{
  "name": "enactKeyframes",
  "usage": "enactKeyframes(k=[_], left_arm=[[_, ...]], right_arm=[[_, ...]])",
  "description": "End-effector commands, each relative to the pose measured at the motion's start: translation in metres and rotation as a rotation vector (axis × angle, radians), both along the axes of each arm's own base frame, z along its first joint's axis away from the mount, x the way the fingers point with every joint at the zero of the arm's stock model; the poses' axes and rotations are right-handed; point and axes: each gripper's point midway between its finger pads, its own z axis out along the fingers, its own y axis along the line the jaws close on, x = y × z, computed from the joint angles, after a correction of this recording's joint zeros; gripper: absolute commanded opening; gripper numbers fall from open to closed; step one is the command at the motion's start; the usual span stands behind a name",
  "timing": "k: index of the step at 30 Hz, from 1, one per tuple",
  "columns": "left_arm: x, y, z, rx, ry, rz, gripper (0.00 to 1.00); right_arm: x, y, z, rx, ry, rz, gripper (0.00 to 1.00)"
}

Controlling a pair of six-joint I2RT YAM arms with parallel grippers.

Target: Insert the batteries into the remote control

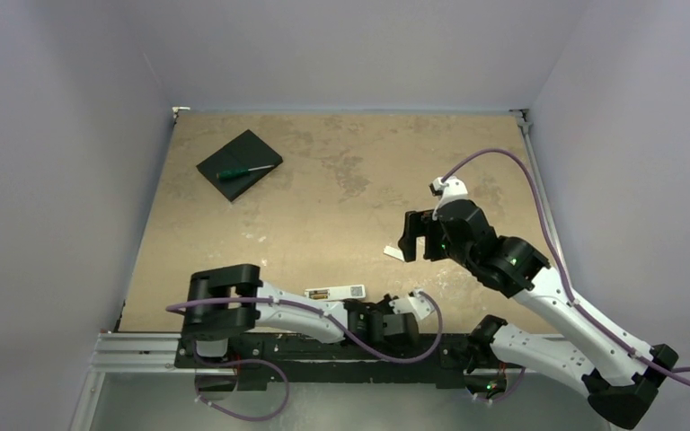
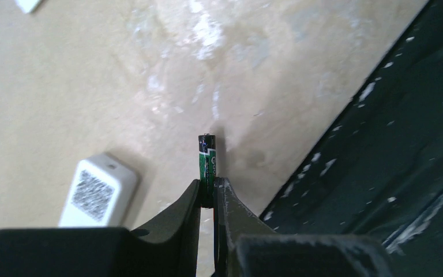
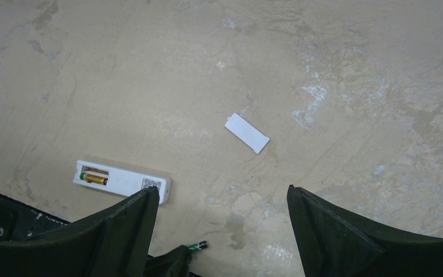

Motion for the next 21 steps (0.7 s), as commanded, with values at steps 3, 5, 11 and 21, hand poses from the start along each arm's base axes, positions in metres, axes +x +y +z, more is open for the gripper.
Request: enactKeyframes(k=[3, 5, 11, 21], left_arm=[[0.037, 0.025, 0.052, -0.024, -0.043, -0.025, 0.00], [0.049, 0.027, 0.071, -0.063, -0.042, -0.035, 0.00], [0.067, 0.024, 0.107, -0.051, -0.136, -0.197, 0.00], [0.120, 0.042, 0.086, 0.086, -0.092, -0.278, 0.00]], right_arm=[[0.005, 0.010, 0.018, 0.038, -0.045, 0.038, 0.91], [0.006, 0.011, 0.019, 0.040, -0.047, 0.040, 0.92], [0.010, 0.012, 0.026, 0.055, -0.064, 0.029, 0.92], [0.008, -0.001, 0.042, 0.090, -0.099, -0.047, 0.94]])
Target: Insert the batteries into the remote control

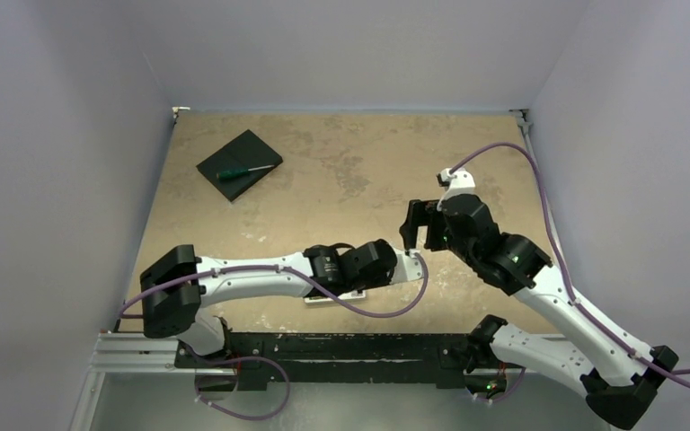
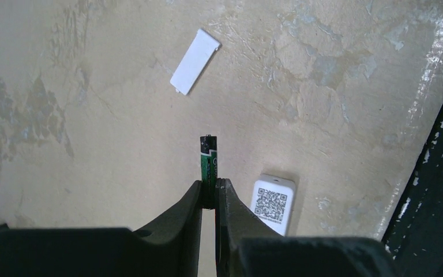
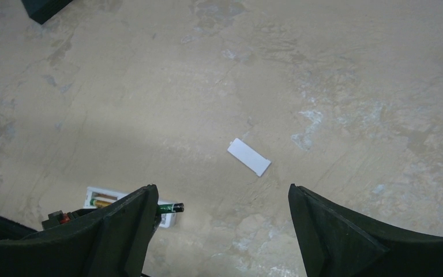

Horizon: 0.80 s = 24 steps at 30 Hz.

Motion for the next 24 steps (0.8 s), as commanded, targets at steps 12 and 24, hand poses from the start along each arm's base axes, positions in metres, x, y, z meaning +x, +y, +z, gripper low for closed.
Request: enactKeyframes(k=[12, 24], left_arm=[[0.049, 0.034, -0.047, 0.108, 0.022, -0.156, 0.00], [0.060, 0.053, -0.090, 0.185, 0.090, -0.148, 0.00]], right_arm=[[-0.010, -0.040, 0.006, 0.030, -0.006, -0.222, 0.96], [-0.008, -0.040, -0.002, 0.031, -0.002, -0.231, 0.97]])
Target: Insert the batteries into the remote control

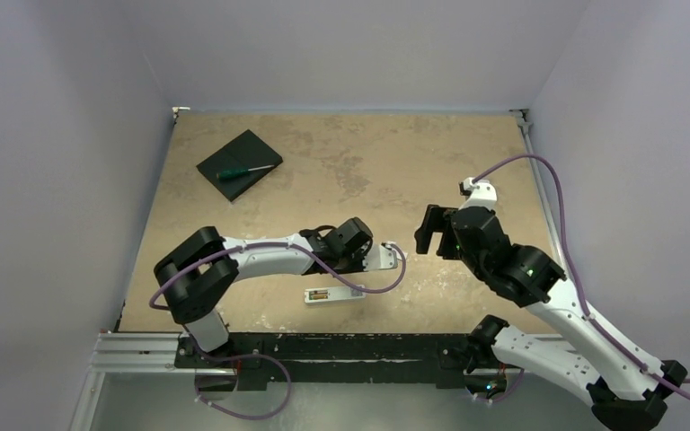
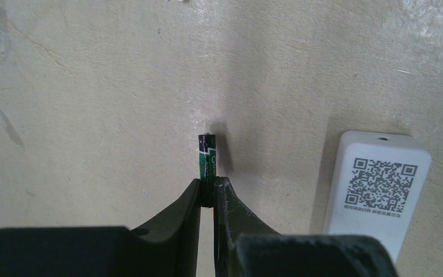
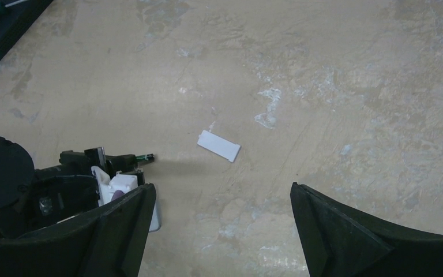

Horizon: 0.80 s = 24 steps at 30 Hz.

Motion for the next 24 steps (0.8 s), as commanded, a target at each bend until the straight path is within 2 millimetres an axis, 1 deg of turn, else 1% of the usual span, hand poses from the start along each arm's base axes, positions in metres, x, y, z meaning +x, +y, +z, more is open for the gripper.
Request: enactKeyframes(k=[1, 3, 8, 13, 17, 19, 24], left_arm=[[0.003, -0.003, -0.010, 0.002, 0.007, -0.022, 0.00], [0.004, -0.003, -0.015, 0.004, 0.009, -0.012, 0.00], [0.007, -0.002, -0.019, 0.009, 0.002, 0.001, 0.01], [0.010, 0.000, -0.015, 0.005, -0.023, 0.004, 0.25], [0.012, 0.002, -0.009, 0.001, -0.047, 0.008, 0.36], [0.012, 0.003, -0.005, -0.005, -0.055, 0.011, 0.44], [0.011, 0.002, 0.012, -0.045, -0.062, 0.023, 0.81]], right_arm=[[0.002, 0.001, -0.001, 0.013, -0.012, -0.012, 0.97], [0.002, 0.003, -0.002, 0.015, -0.011, -0.003, 0.98], [0.001, 0.005, -0.004, 0.015, -0.005, 0.014, 0.99], [0.000, 0.006, -0.001, 0.023, -0.011, 0.024, 0.99], [-0.001, 0.007, 0.002, 0.018, -0.014, 0.041, 0.99], [-0.001, 0.006, 0.006, 0.018, -0.020, 0.047, 0.99], [-0.003, 0.007, 0.019, 0.025, -0.047, 0.077, 0.99]])
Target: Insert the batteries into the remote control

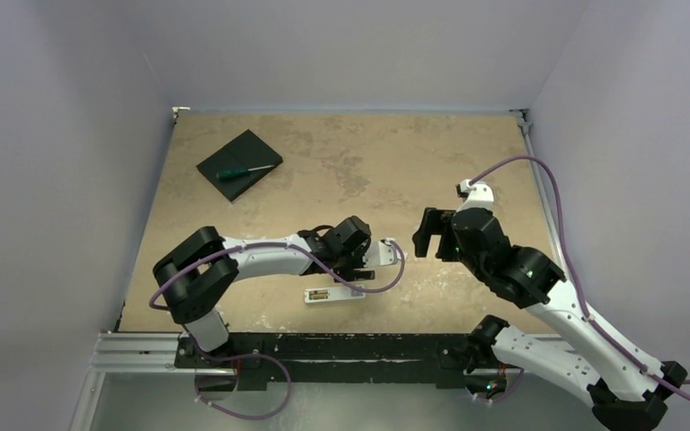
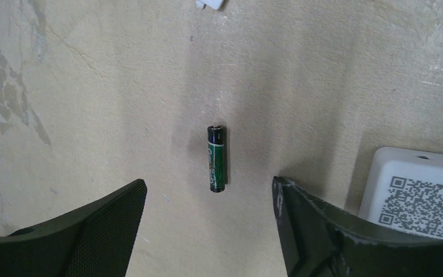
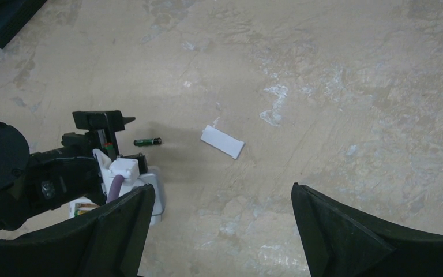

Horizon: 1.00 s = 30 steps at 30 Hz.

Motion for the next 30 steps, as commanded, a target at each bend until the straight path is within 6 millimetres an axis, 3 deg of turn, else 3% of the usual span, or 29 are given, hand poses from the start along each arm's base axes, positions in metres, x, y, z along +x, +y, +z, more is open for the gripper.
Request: enactKeyframes(k=[1, 7, 12, 17, 20, 25, 30], left_arm=[[-0.004, 0.006, 0.017, -0.034, 0.000, 0.010, 0.88], [-0.005, 0.010, 0.057, -0.143, -0.044, 0.080, 0.98], [-0.002, 0.021, 0.096, -0.250, -0.098, 0.189, 0.99], [-0.013, 0.033, 0.126, -0.386, -0.086, 0.286, 0.99], [-0.013, 0.052, 0.144, -0.489, -0.115, 0.415, 0.99], [-0.015, 0.086, 0.160, -0.621, -0.109, 0.701, 0.99], [-0.024, 0.106, 0.160, -0.678, -0.058, 0.876, 0.99]], right_arm=[[-0.001, 0.004, 0.029, 0.038, -0.065, 0.046, 0.99], [0.000, 0.013, 0.041, 0.024, -0.094, 0.126, 0.99], [0.005, 0.024, 0.048, -0.019, -0.116, 0.209, 0.99], [0.008, 0.044, 0.049, -0.062, -0.132, 0.349, 0.99], [0.010, 0.055, 0.049, -0.085, -0.148, 0.429, 0.98], [0.015, 0.069, 0.048, -0.138, -0.208, 0.550, 0.96], [0.016, 0.088, 0.040, -0.202, -0.253, 0.722, 0.96]])
